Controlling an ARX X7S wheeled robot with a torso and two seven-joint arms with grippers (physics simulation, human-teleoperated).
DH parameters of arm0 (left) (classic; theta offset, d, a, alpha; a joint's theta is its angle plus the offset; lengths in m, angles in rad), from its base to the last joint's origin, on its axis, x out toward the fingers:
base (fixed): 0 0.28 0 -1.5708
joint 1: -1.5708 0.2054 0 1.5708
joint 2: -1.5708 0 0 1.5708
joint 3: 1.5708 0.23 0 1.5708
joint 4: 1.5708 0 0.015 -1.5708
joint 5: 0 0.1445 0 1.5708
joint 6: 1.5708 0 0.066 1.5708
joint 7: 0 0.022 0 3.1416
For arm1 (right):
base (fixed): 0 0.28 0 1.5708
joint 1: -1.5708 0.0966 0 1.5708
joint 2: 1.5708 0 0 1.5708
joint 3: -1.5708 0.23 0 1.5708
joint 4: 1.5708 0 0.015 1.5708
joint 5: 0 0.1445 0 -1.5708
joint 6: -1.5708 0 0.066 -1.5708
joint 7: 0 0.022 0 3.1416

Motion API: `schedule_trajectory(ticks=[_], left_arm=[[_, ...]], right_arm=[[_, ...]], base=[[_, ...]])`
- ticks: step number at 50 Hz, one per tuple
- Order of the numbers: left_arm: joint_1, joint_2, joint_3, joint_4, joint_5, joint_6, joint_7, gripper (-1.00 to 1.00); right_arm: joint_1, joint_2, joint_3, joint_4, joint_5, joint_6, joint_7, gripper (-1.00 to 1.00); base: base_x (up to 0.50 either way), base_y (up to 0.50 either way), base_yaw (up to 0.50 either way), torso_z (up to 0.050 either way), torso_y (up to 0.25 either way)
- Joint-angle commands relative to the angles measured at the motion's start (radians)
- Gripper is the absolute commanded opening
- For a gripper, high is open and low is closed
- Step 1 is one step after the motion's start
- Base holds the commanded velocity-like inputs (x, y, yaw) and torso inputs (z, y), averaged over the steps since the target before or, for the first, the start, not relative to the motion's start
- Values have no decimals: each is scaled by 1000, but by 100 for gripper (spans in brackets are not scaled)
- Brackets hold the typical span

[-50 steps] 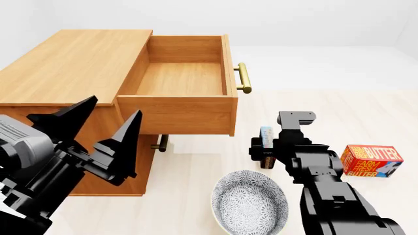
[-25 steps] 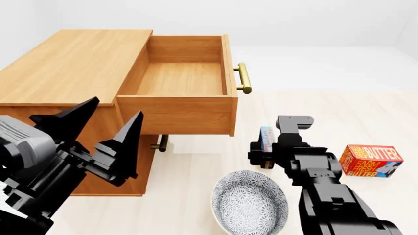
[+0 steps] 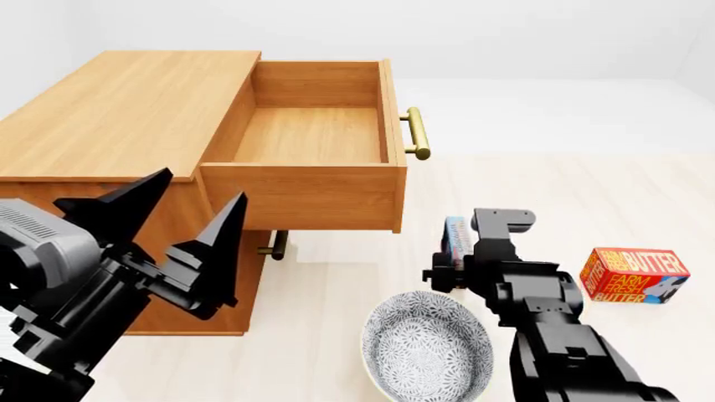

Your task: Put the chocolate pudding in the top drawer of the cabinet and close it.

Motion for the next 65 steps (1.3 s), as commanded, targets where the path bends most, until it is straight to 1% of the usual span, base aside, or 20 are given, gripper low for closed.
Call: schedule_trajectory(ticks=[1,7,9,13,26,29,33,37,42,45,48,53,59,65], left_arm=[[3,3,-3,-2,-1,-3,1,100],[5,3,-5,-4,-2,-3,2,100],[6,2,-5,-3,-1,-2,1,100],[9,0,-6,-1,1,0,-1,100],[15,-15,-8,17,7,3,-9,100],[16,-20,-10,20,6,5,-9,100],[17,-22,-11,23,9,4,-12,100],[15,-22,-13,26,10,0,-15,100],[12,-13,-17,18,7,-5,-12,100],[13,-9,-18,13,6,-5,-11,100],[15,-7,-18,10,6,-4,-10,100],[20,-7,-18,8,8,-1,-8,100],[24,-14,-18,18,13,1,-10,100],[28,-20,-18,22,16,4,-10,100]], right_arm=[[-9,-1,1,4,-4,-5,7,-100],[8,1,-10,4,-12,-19,18,-100],[7,-1,-46,4,-36,-53,26,-100],[9,2,-69,4,-38,-86,41,-100],[47,25,-89,-11,-31,-194,53,-100],[-33,34,-100,-164,-45,-172,73,-100],[-131,49,-87,-418,-38,-56,77,-100],[-191,61,-71,-613,-26,42,77,-100],[-242,70,-54,-813,-12,147,76,-100],[-263,69,-48,-897,-5,188,79,-100],[-275,76,-39,-1051,7,295,72,-100],[-299,86,-28,-1242,20,397,66,-100],[-298,90,-22,-1363,33,470,62,-100],[-280,99,-25,-1377,38,477,56,-100]], base=[[0,0,0,0,0],[0,0,0,0,0],[0,0,0,0,0],[0,0,0,0,0],[0,0,0,0,0],[0,0,0,0,0],[0,0,0,0,0],[0,0,0,0,0],[0,0,0,0,0],[0,0,0,0,0],[0,0,0,0,0],[0,0,0,0,0],[0,0,0,0,0],[0,0,0,0,0]])
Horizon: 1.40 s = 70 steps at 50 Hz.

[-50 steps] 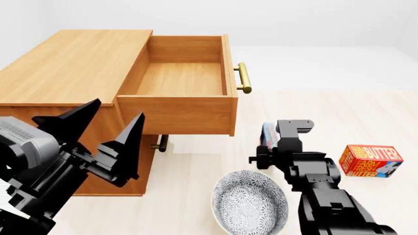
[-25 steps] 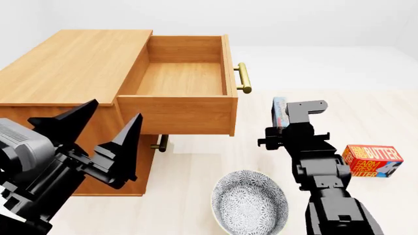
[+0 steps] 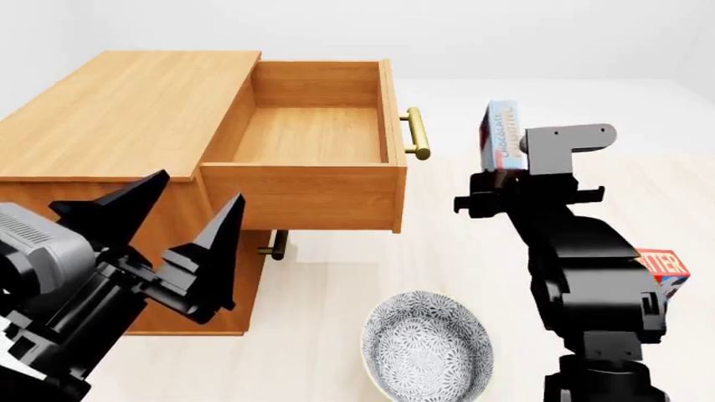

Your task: Put the chocolate pudding in the top drawer of the cabinet and close it.

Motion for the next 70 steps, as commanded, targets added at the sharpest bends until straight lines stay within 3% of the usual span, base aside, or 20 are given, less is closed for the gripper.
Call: schedule_trajectory(ticks=[1,14,32,54,60,70], left_arm=[[7,-7,-1,6,4,4,0,100],[10,-7,-4,0,-1,1,9,100],[19,-16,-8,-14,-6,12,23,100],[73,-36,2,-67,-26,102,88,100],[91,-42,7,-78,-30,128,102,100],[117,-49,14,-97,-42,168,128,100]], right_arm=[[10,18,3,-196,11,121,-19,-100],[201,38,-43,-216,41,280,-70,-100],[529,-1,-84,29,64,353,-100,-100],[881,-158,-176,578,97,168,-138,-100],[957,-171,-325,748,302,62,-70,-100],[1069,-171,-805,947,846,-135,32,-100]], base=[[0,0,0,0,0],[0,0,0,0,0],[0,0,0,0,1],[0,0,0,0,0],[0,0,0,0,0],[0,0,0,0,0]])
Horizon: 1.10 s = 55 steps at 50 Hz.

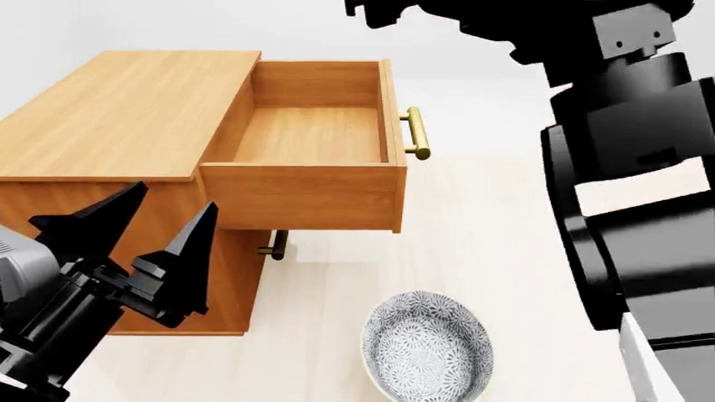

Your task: Put the chocolate pudding in the top drawer of the cabinet and close it.

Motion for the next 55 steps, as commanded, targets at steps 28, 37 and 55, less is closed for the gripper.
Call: schedule_trajectory(ticks=[28,37,55], left_arm=[[47,3,5,-40,-23,52,42,100],[52,12,3,-51,-30,53,49,100],[58,24,-1,-66,-42,50,61,100]], right_arm=[[124,-18,-1087,267,1077,-385,92,-100],[110,-18,-1113,244,1091,-390,76,-100],[81,-18,-1116,241,1106,-373,24,-100]], base=[[0,0,0,0,0],[0,0,0,0,1],[0,0,0,0,0]])
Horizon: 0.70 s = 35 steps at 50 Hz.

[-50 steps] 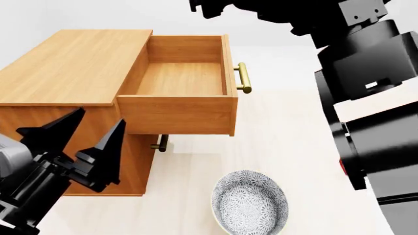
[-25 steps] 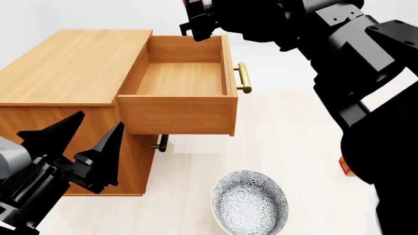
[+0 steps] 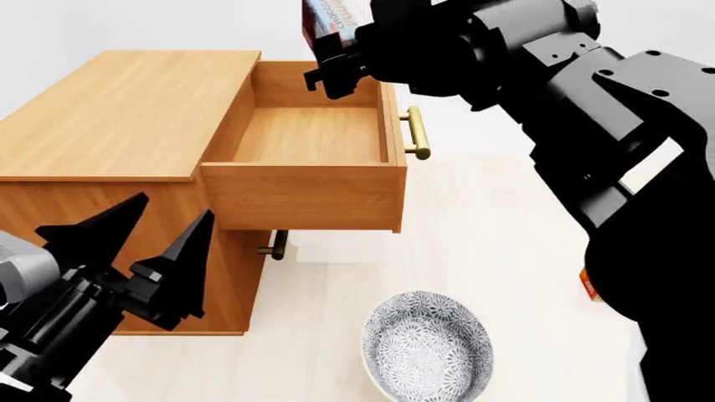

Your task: Put the chocolate pudding in the top drawer of the cabinet and close it.

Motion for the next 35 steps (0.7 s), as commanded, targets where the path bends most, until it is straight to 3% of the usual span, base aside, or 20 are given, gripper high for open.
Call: schedule_trajectory(ticks=[1,35], left_arm=[[4,8,-3,-10,-8,-1,7,100],[21,18,-9,-26,-18,2,22,100]], right_arm=[[-17,0,-11,1,6,3,-29,-100],[-62,0,-12,-16,-23,55,-29,-100]], base=[[0,0,0,0,0],[0,0,0,0,0]])
